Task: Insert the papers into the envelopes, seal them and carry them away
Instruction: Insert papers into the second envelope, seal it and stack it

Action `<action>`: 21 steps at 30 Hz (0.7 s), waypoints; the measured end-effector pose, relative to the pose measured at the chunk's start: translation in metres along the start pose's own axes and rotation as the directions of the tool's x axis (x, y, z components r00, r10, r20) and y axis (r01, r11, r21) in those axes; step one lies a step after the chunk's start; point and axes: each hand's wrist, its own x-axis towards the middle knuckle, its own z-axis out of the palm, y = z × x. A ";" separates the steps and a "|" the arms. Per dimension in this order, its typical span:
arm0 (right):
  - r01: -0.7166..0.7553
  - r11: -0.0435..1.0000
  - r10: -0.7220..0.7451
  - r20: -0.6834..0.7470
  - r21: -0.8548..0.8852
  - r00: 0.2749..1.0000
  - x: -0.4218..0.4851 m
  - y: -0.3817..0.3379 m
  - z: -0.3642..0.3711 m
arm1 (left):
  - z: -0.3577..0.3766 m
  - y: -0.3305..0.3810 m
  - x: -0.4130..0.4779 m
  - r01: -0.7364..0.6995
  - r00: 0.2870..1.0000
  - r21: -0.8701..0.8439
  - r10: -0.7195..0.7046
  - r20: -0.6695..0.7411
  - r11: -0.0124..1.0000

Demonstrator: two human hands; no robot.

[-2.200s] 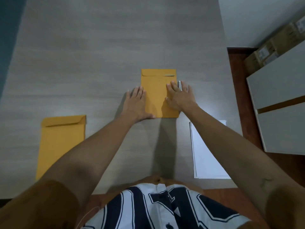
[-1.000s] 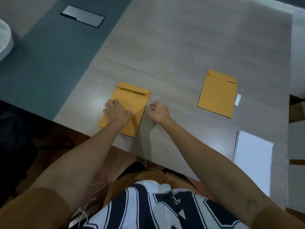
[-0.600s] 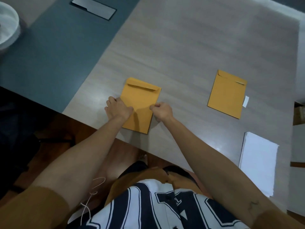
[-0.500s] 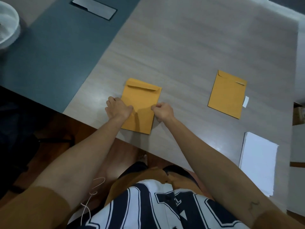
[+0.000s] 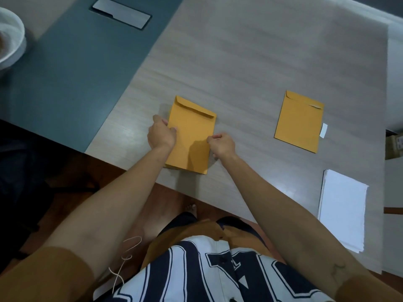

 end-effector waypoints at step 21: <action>0.157 0.982 -0.131 -0.217 0.103 0.967 -0.003 0.018 -0.054 | 0.012 0.046 0.008 -0.211 0.976 -0.045 0.213 0.043 0.976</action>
